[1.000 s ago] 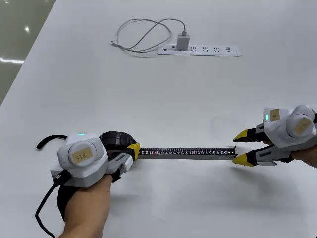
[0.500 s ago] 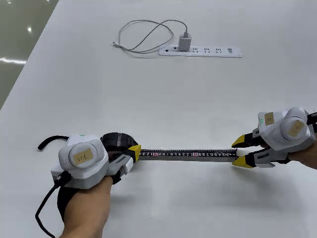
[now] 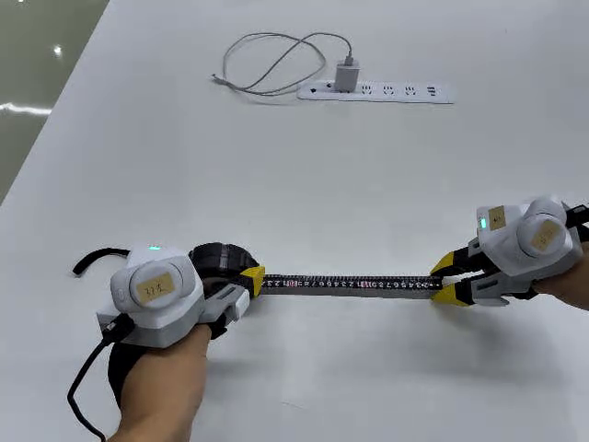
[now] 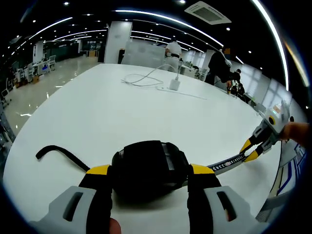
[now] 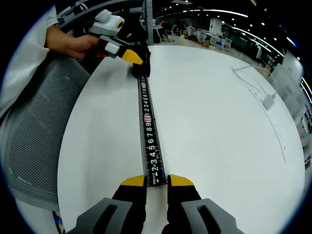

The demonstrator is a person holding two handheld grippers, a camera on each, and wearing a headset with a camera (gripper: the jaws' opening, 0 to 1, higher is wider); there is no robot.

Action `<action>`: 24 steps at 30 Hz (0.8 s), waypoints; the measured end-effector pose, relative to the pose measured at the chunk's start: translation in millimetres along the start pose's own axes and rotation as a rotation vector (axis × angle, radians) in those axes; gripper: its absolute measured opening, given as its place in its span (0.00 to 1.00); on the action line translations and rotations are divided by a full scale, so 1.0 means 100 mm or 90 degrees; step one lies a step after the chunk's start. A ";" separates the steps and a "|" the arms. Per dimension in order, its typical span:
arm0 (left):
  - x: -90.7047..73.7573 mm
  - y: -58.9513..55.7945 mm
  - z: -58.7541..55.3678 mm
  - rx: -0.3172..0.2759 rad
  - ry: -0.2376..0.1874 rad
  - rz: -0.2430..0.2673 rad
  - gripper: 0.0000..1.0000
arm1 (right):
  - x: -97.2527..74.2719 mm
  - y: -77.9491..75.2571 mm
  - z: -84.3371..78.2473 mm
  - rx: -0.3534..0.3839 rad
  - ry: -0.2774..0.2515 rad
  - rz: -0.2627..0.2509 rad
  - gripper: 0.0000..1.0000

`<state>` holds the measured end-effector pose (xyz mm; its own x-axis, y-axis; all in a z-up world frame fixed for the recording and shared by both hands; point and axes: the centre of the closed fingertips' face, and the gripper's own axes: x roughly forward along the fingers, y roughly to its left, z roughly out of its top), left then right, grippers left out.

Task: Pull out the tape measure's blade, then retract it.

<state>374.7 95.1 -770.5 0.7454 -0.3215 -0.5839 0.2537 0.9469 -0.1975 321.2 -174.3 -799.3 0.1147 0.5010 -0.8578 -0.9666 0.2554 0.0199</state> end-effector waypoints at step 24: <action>0.00 0.01 0.00 0.002 0.012 0.006 0.57 | 0.01 0.01 0.02 0.003 -0.004 -0.004 0.11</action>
<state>374.8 95.7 -771.0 0.7361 -0.3119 -0.6007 0.2482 0.9501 -0.1892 320.6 -172.1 -799.7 0.1222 0.5046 -0.8547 -0.9649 0.2621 0.0168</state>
